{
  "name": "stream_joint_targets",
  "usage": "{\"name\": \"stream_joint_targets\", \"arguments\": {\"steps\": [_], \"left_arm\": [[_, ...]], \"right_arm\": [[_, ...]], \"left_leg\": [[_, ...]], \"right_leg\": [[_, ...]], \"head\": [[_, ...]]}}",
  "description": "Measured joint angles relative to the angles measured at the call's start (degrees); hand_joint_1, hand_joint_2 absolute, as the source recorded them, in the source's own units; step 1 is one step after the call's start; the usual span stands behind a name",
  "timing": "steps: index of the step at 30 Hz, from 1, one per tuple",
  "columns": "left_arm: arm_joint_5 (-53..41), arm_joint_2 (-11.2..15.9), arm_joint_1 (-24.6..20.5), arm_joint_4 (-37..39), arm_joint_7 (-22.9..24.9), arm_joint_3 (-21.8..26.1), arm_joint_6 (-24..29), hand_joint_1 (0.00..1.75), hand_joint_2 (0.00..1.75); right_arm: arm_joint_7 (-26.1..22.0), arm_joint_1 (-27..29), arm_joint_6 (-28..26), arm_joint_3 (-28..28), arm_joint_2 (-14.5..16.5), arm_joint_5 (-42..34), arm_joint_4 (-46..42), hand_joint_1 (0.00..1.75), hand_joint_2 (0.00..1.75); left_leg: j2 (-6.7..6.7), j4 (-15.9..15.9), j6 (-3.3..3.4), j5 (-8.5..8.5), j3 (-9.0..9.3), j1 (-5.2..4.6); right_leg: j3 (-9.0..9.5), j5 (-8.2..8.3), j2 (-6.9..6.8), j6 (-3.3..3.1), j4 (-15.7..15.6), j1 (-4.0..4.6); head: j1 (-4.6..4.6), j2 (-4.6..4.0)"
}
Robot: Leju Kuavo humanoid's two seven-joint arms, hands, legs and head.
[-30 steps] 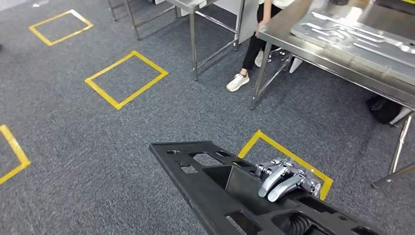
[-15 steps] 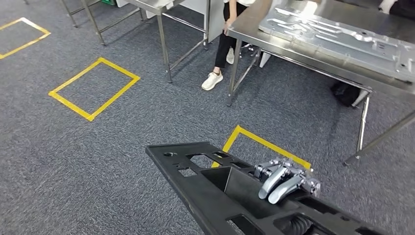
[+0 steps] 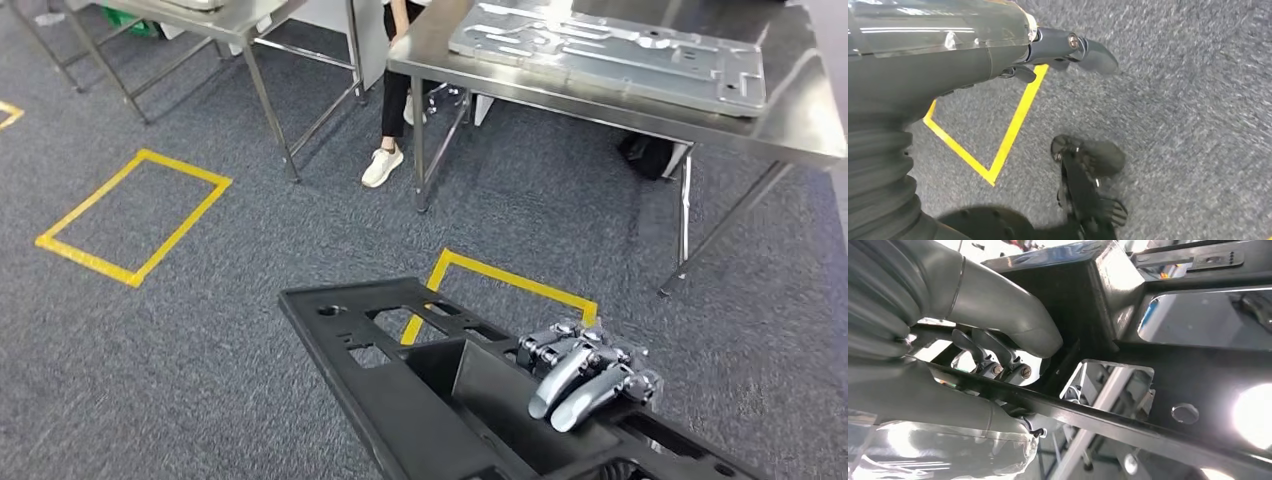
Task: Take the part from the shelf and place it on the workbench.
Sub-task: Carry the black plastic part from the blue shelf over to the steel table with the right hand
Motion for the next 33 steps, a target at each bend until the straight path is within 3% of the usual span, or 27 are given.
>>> {"name": "stream_joint_targets", "arguments": {"steps": [2, 3, 4, 6, 8, 9, 11, 12, 14, 16, 18, 19, 20, 23, 25, 27, 29, 30, 32, 33], "left_arm": [[0.7, 0.2, 0.3, 0.0, 0.7, 0.5, 0.9, 0.00, 1.75], [1.1, 0.3, 0.4, 0.0, 1.0, 0.8, 1.3, 0.00, 1.75], [1.6, 0.3, 0.4, 0.0, 1.2, 1.2, 1.8, 0.00, 1.75], [2.8, 0.3, 0.3, 0.0, 1.3, 2.0, 3.1, 0.00, 1.75], [4.1, 0.3, 0.3, 0.0, 1.0, 3.1, 4.5, 0.00, 1.75], [4.6, 0.2, 0.2, 0.0, 0.6, 3.6, 5.0, 0.00, 1.75], [5.1, -0.1, 0.1, 0.0, -0.5, 4.4, 5.5, 0.00, 1.75], [5.1, -0.3, 0.0, 0.0, -1.1, 4.6, 5.5, 0.00, 1.75], [4.8, -0.8, -0.2, 0.0, -2.4, 5.0, 4.8, 0.00, 1.75], [3.8, -0.9, 0.0, 0.0, -3.4, 5.1, 3.4, 0.00, 1.75], [2.3, -0.9, 0.2, 0.0, -3.6, 4.8, 2.0, 0.00, 1.75], [1.5, -0.9, 0.1, 0.0, -3.5, 4.5, 1.4, 0.00, 1.75], [0.9, -0.9, -0.1, 0.0, -3.2, 4.1, 1.0, 0.00, 1.75], [0.5, -0.9, -0.8, 0.0, -2.2, 3.4, 0.6, 0.00, 1.75], [1.2, -0.8, -1.0, 0.0, -1.8, 3.3, 0.5, 0.00, 1.75], [2.1, -0.7, -1.0, 0.0, -1.7, 3.3, 0.4, 0.00, 1.75], [2.6, -0.7, -1.0, 0.0, -1.6, 3.4, 0.2, 0.00, 1.75], [2.7, -0.7, -0.9, 0.0, -1.6, 3.5, 0.1, 0.00, 1.75], [3.0, -0.6, -0.6, 0.0, -1.4, 3.7, -0.1, 0.00, 1.75], [3.2, -0.6, -0.4, 0.0, -1.3, 3.8, -0.1, 0.00, 1.75]], "right_arm": [[0.0, -0.4, 0.3, 0.9, -0.1, -0.3, 0.0, 1.75, 1.75], [0.0, -0.4, 0.5, 1.4, -0.1, -0.5, 0.0, 1.75, 1.75], [0.0, -0.6, 0.5, 2.0, -0.2, -0.7, 0.0, 1.75, 1.75], [0.0, -1.2, 0.5, 3.4, -0.3, -1.9, 0.2, 1.75, 1.75], [0.0, -2.5, 0.4, 4.9, -0.4, -3.5, 0.9, 1.75, 1.75], [0.0, -3.3, 0.2, 5.6, -0.4, -4.4, 1.5, 1.75, 1.75], [0.0, -5.2, -0.4, 6.6, -0.4, -6.0, 3.1, 1.75, 1.75], [0.0, -6.1, -0.8, 6.9, -0.4, -6.8, 3.8, 1.75, 1.75], [0.0, -8.7, -1.9, 7.3, -0.7, -8.4, 5.3, 1.75, 1.75], [0.1, -11.6, -3.3, 7.4, -1.3, -9.9, 6.7, 1.75, 1.75], [0.3, -13.6, -4.6, 6.9, -2.0, -10.5, 8.0, 1.75, 1.75], [0.3, -14.3, -5.1, 6.4, -2.4, -10.6, 8.6, 1.75, 1.75], [0.3, -14.7, -5.4, 5.8, -2.6, -10.5, 9.1, 1.75, 1.75], [0.1, -15.6, -4.5, 4.2, -3.3, -10.3, 10.6, 1.75, 1.75], [0.1, -15.8, -3.1, 3.6, -3.3, -10.2, 11.9, 1.75, 1.75], [0.1, -15.8, -2.1, 3.2, -3.3, -9.7, 13.3, 1.75, 1.75], [0.0, -16.0, -1.6, 2.8, -3.1, -9.2, 14.3, 1.75, 1.75], [0.0, -16.1, -1.5, 2.6, -3.0, -9.2, 14.7, 1.75, 1.75], [0.1, -16.4, -1.5, 2.5, -2.7, -9.2, 15.5, 1.75, 1.75], [0.1, -16.4, -1.4, 2.4, -2.6, -9.3, 16.0, 1.75, 1.75]], "left_leg": [[-1.30, 7.8, -0.11, -3.25, -3.86, 0.02], [-1.47, 9.9, -0.11, -3.50, -5.14, 0.02], [-1.55, 9.8, -0.02, -2.48, -5.40, 0.01], [-2.52, 3.4, 0.47, 2.15, -3.09, 0.01], [-4.95, -3.6, 1.11, 5.16, -0.30, 0.03], [-5.84, -5.4, 1.34, 5.52, 0.35, -0.04], [-5.48, -6.2, 1.70, 5.42, 0.65, -0.18], [-4.88, -6.5, 2.00, 5.62, 0.74, -0.13], [-3.55, -7.0, 2.66, 6.00, 0.95, 0.09], [-2.09, -7.1, 3.02, 6.04, 0.98, 0.03], [-0.59, -7.1, 3.03, 5.92, 0.97, -0.02], [0.08, -7.1, 2.96, 5.83, 1.00, -0.01], [0.65, -7.0, 2.85, 5.73, 1.08, 0.01], [2.01, -6.8, 2.10, 5.13, 1.48, -0.17], [2.84, -6.8, 1.43, 4.72, 1.73, -0.43], [3.33, -6.8, 0.80, 4.38, 2.13, -0.36], [1.69, -4.8, 0.31, 2.84, 1.59, -0.11], [0.44, -2.1, 0.15, 1.29, 0.35, 0.01], [-1.14, 5.8, 0.01, -2.13, -3.66, 0.07], [-1.36, 9.0, -0.01, -2.89, -5.52, 0.07]], "right_leg": [[0.01, -0.03, 1.34, -0.31, 0.0, 0.15], [0.06, -0.05, 2.07, -0.36, 0.1, 0.25], [0.16, -0.07, 2.83, -0.37, 0.1, 0.34], [0.43, -0.15, 4.33, -0.33, 0.2, 0.45], [0.33, -0.19, 5.76, -0.03, 0.4, 0.55], [0.11, -0.14, 6.40, 0.25, 0.5, 0.46], [-0.37, 0.11, 7.66, 1.03, 0.4, 0.18], [-0.51, 0.11, 7.38, 1.38, 0.5, 0.11], [-1.67, -1.25, 4.66, 1.99, 2.6, 0.22], [-4.97, -4.63, 1.54, 2.50, 9.1, 0.06], [-8.41, -6.79, 0.77, 2.99, 15.8, -0.37], [-8.84, -6.36, 0.59, 3.17, 16.5, -0.57], [-8.05, -4.92, 0.33, 3.27, 14.8, -0.74], [-2.31, -0.11, -2.52, 2.86, 3.6, -0.57], [-0.93, 0.27, -3.41, 2.16, 0.7, -0.14], [-0.93, 0.28, -2.34, 1.48, 0.5, -0.10], [-0.72, 0.31, -1.71, 0.77, 0.2, -0.26], [-0.60, 0.31, -1.46, 0.46, 0.1, -0.35], [-0.56, 0.19, -0.87, 0.07, 0.2, -0.18], [-0.51, 0.12, -0.50, -0.03, 0.2, -0.06]], "head": [[0.00, 0.00], [0.00, 0.00], [0.00, 0.00], [0.00, -0.01], [0.00, -0.01], [0.00, -0.01], [0.00, -0.01], [0.00, -0.01], [0.01, 0.00], [0.01, 0.00], [0.01, -0.01], [0.01, -0.01], [0.01, -0.01], [0.02, 0.00], [0.01, 0.00], [0.00, 0.00], [0.01, 0.00], [0.01, 0.00], [0.00, 0.00], [0.00, 0.00]]}}
